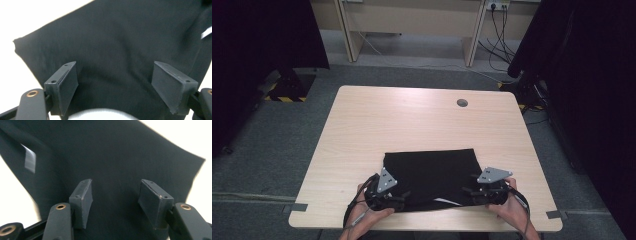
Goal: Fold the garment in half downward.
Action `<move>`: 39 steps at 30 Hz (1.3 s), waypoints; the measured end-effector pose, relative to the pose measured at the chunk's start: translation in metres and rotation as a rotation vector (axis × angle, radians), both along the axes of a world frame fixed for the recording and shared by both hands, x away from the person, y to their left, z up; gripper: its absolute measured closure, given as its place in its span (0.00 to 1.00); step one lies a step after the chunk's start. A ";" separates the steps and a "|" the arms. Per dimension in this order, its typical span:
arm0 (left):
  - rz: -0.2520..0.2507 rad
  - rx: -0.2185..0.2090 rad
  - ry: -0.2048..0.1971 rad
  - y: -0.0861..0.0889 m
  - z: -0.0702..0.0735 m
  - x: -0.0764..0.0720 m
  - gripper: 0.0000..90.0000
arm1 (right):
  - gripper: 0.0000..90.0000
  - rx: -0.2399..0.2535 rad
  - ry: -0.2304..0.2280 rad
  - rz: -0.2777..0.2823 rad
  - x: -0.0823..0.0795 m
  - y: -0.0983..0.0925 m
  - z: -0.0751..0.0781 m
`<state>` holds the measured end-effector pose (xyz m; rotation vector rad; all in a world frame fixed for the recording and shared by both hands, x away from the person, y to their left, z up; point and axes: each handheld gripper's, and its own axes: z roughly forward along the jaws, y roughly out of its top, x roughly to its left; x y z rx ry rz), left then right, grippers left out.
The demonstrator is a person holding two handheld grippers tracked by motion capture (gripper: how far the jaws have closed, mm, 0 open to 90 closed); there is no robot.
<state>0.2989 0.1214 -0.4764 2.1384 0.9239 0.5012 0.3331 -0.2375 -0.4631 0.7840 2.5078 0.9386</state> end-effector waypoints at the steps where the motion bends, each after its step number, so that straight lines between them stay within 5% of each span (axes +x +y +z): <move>1: 0.002 0.024 -0.021 0.001 -0.004 -0.003 0.23 | 0.49 0.015 0.000 -0.008 -0.002 -0.004 -0.004; 5: -0.022 0.036 -0.049 0.002 -0.004 -0.006 0.22 | 0.49 0.055 0.010 -0.017 -0.003 -0.018 -0.007; 11: -0.016 0.007 -0.034 0.003 -0.007 -0.004 0.18 | 0.45 0.028 0.036 -0.029 0.005 -0.015 -0.002; 16: 0.004 -0.005 -0.003 0.004 -0.007 0.000 0.16 | 0.40 0.107 0.009 -0.061 0.019 -0.010 0.009; 21: 0.001 -0.011 0.008 0.004 -0.007 0.001 0.15 | 0.35 0.087 0.096 -0.102 0.035 -0.010 -0.006; 23: -0.002 -0.013 0.012 0.003 -0.007 0.004 0.15 | 0.36 0.139 0.097 -0.110 0.037 -0.015 -0.010; 39: -0.071 -0.016 0.040 -0.030 -0.007 0.034 0.05 | 0.36 0.144 0.103 -0.168 0.043 -0.056 -0.008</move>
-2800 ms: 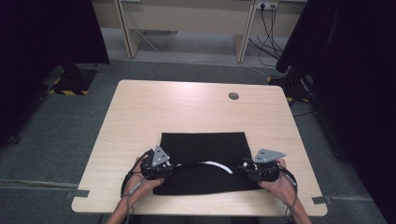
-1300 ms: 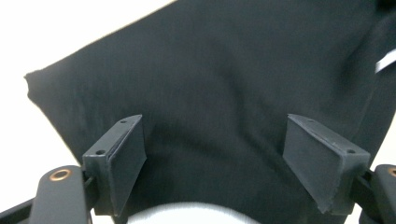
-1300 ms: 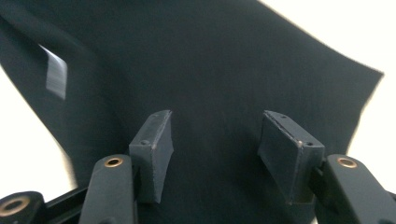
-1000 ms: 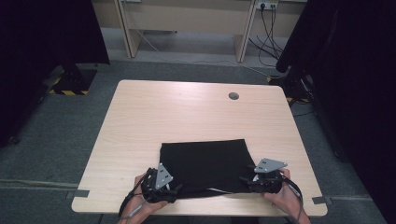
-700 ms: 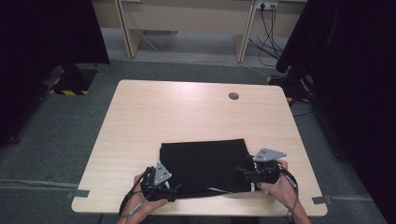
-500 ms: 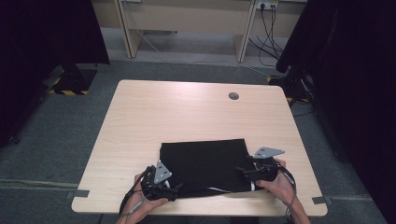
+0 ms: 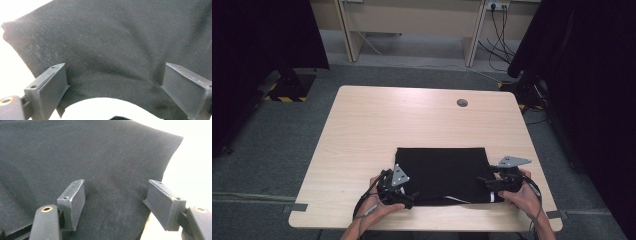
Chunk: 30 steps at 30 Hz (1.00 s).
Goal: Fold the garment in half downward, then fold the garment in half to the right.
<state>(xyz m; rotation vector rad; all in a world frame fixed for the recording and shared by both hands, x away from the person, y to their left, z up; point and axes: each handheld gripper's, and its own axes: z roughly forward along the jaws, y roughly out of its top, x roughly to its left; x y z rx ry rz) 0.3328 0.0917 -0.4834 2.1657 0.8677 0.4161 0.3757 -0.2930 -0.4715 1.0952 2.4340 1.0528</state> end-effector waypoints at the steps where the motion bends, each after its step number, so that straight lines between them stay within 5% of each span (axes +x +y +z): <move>1: -0.007 0.001 0.002 -0.004 0.000 0.004 0.05 | 0.36 0.000 0.000 -0.003 0.000 -0.002 0.000; 19: -0.031 -0.016 -0.014 -0.010 0.002 0.007 0.07 | 0.36 -0.010 -0.012 -0.010 0.002 -0.014 0.000; 24: -0.021 -0.043 -0.039 0.004 0.012 -0.007 0.06 | 0.36 -0.013 -0.013 -0.015 0.002 -0.017 0.000; 30: -0.004 -0.053 -0.036 0.023 0.007 -0.025 0.06 | 0.35 -0.026 -0.011 -0.019 0.002 -0.016 0.000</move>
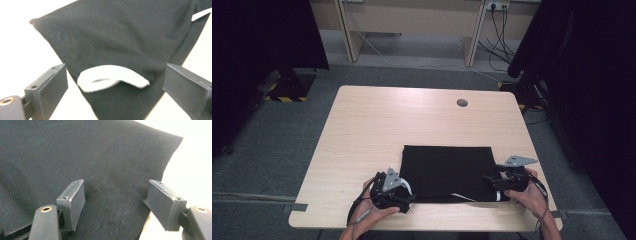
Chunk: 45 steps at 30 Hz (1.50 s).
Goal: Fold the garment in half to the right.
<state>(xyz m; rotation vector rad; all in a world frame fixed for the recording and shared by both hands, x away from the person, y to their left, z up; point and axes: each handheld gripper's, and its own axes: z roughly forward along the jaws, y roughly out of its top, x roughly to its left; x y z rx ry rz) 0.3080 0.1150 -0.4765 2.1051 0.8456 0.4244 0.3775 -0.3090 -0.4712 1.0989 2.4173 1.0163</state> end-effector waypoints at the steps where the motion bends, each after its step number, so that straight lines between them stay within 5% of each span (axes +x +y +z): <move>1: 0.000 0.000 0.000 0.000 0.000 0.000 0.05 | 0.35 -0.001 -0.002 -0.001 0.000 0.000 0.000; 2: 0.013 0.029 0.000 0.006 -0.004 -0.002 0.05 | 0.35 -0.002 -0.004 -0.001 0.000 0.000 0.000; 7: 0.012 0.034 0.015 0.009 -0.006 -0.002 0.04 | 0.35 -0.004 0.002 -0.001 0.000 0.001 0.000; 10: -0.003 0.083 0.015 -0.004 -0.008 0.000 0.03 | 0.35 -0.005 -0.001 0.001 0.000 0.001 0.000; 17: 0.005 0.073 0.041 -0.023 -0.008 0.011 0.02 | 0.35 -0.008 -0.002 0.002 0.000 0.001 0.000; 19: 0.002 0.054 0.053 -0.026 -0.007 0.014 0.09 | 0.35 -0.009 0.000 0.003 0.000 0.001 0.000; 23: -0.027 0.017 0.029 -0.027 -0.006 0.014 0.42 | 0.35 -0.007 -0.001 0.004 0.000 0.001 0.000; 30: -0.070 0.001 0.019 -0.030 -0.005 0.013 0.72 | 0.35 -0.011 0.005 0.006 0.001 0.000 0.001; 33: -0.081 -0.001 0.019 -0.034 -0.005 0.014 0.77 | 0.35 -0.016 0.007 -0.003 0.002 -0.003 0.001; 39: -0.088 0.001 0.020 -0.041 -0.005 0.012 0.76 | 0.35 -0.015 0.008 -0.022 0.002 -0.012 0.002; 43: -0.075 0.047 -0.004 -0.041 -0.002 0.006 0.51 | 0.35 -0.014 0.010 -0.029 0.002 -0.016 0.002; 45: -0.060 0.019 0.003 -0.040 0.002 0.004 0.42 | 0.35 -0.012 0.006 -0.030 0.002 -0.017 0.002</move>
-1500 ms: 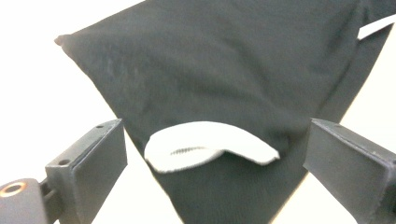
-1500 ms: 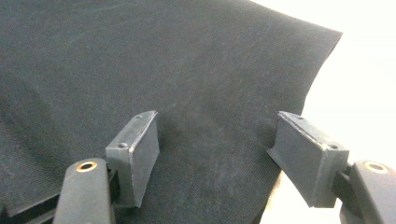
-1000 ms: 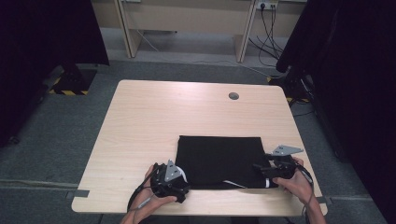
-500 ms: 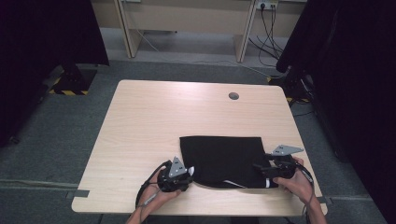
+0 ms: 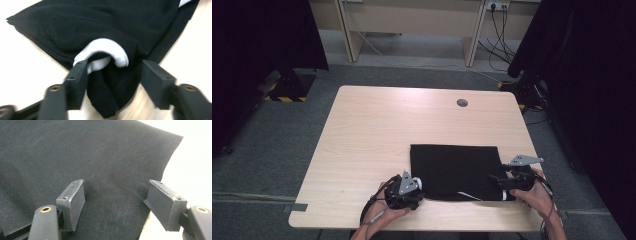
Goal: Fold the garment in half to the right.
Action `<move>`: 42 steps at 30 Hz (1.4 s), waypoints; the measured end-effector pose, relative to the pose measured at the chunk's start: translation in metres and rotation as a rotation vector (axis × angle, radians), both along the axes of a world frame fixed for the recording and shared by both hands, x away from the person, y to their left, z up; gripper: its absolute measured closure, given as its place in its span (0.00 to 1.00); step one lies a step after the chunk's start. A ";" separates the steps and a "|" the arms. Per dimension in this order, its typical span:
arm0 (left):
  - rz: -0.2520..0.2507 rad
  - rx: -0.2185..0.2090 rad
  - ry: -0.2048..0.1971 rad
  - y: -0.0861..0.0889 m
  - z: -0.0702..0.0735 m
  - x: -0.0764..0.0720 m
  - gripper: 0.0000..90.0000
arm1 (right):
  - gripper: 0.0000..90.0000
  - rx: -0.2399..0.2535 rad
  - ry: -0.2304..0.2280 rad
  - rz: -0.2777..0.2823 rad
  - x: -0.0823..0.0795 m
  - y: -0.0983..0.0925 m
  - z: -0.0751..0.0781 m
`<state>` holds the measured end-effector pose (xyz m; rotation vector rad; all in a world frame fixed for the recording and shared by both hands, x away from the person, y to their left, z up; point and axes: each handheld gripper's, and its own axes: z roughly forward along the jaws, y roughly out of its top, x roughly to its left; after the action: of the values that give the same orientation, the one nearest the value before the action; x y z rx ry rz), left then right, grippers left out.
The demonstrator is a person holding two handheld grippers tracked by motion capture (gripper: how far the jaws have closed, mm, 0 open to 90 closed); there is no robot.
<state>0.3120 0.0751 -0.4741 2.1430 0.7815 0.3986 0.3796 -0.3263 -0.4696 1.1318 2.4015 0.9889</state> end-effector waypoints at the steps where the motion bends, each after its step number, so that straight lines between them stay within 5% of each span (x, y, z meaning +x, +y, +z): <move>1: 0.008 -0.011 0.002 0.001 0.003 -0.001 0.39 | 0.35 -0.002 0.001 0.000 0.000 0.000 0.000; 6: 0.056 -0.026 0.003 0.004 0.018 0.008 0.30 | 0.35 -0.006 0.003 0.000 0.000 0.001 0.000; 8: 0.072 -0.012 0.042 0.002 0.019 0.015 0.24 | 0.35 -0.008 0.004 -0.002 0.000 0.001 0.000; 9: 0.088 0.026 0.095 -0.002 0.015 0.022 0.22 | 0.35 -0.007 0.003 -0.002 0.000 0.001 0.000; 14: 0.119 0.070 0.169 -0.009 0.003 0.035 0.20 | 0.35 -0.009 0.002 -0.001 0.000 0.001 0.000; 17: 0.128 0.076 0.156 -0.009 0.002 0.036 0.22 | 0.35 -0.010 0.000 0.002 0.000 0.001 0.000; 28: 0.042 0.040 0.130 -0.014 0.004 0.029 0.71 | 0.35 -0.013 0.002 0.002 0.000 0.002 0.001; 42: -0.018 0.000 0.102 -0.033 0.000 0.021 0.77 | 0.35 -0.042 0.023 -0.044 -0.006 -0.020 0.004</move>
<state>0.3333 0.0425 -0.4741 2.1830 0.8184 0.2814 0.3734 -0.3459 -0.4655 1.1818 2.3931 0.9128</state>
